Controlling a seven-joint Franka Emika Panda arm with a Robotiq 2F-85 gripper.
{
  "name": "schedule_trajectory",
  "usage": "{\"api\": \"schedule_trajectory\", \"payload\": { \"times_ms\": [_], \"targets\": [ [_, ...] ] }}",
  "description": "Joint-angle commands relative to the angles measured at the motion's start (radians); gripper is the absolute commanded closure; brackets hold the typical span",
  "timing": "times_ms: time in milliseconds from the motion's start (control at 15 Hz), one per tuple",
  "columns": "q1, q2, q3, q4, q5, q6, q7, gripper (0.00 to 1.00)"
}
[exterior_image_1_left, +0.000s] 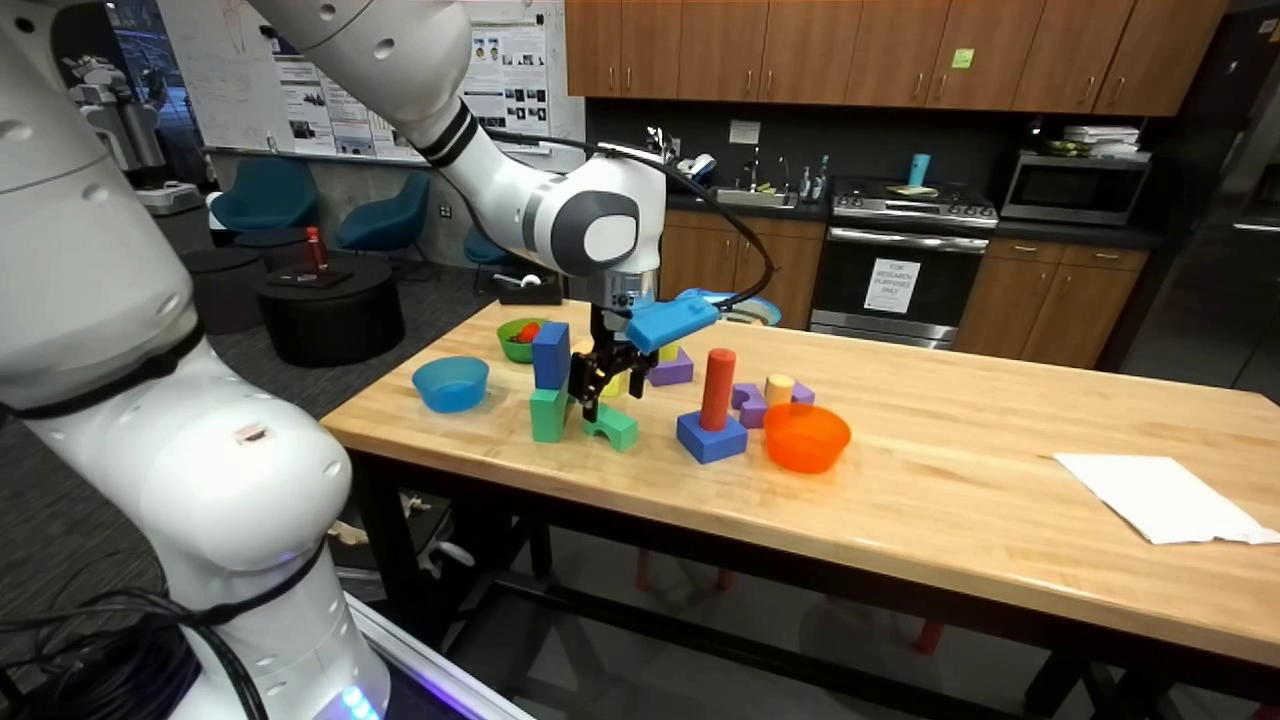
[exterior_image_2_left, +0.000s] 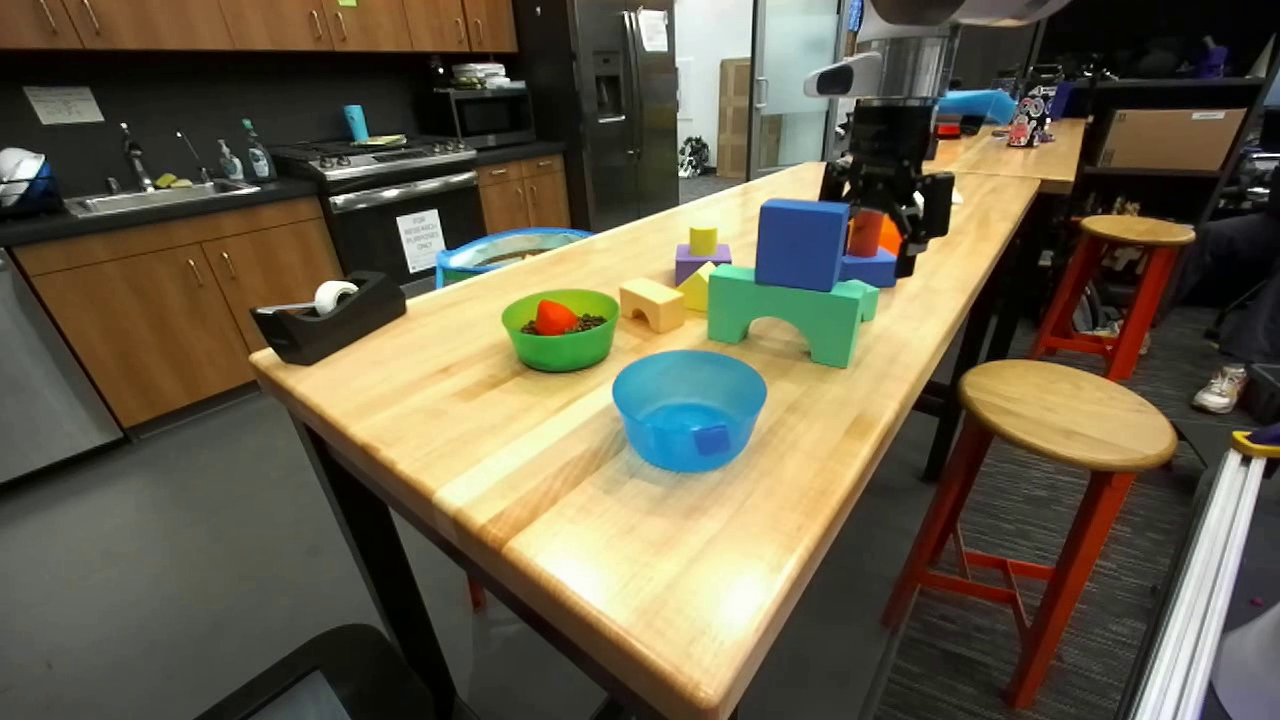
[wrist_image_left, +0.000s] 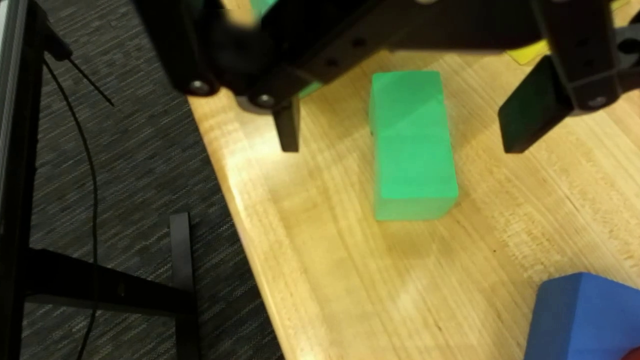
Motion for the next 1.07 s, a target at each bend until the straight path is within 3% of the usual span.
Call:
{"api": "schedule_trajectory", "payload": {
  "times_ms": [0,667,733,867,1000],
  "targets": [
    [-0.012,0.069,0.000,0.026,0.085,0.041,-0.056,0.00],
    [-0.058,0.186,0.025,0.079,0.255,0.119,-0.167,0.00],
    [-0.062,0.188,0.029,0.081,0.254,0.125,-0.168,0.25],
    [-0.068,0.190,0.034,0.085,0.258,0.127,-0.174,0.32],
    [-0.071,0.191,0.039,0.090,0.255,0.114,-0.179,0.47]
  ]
}}
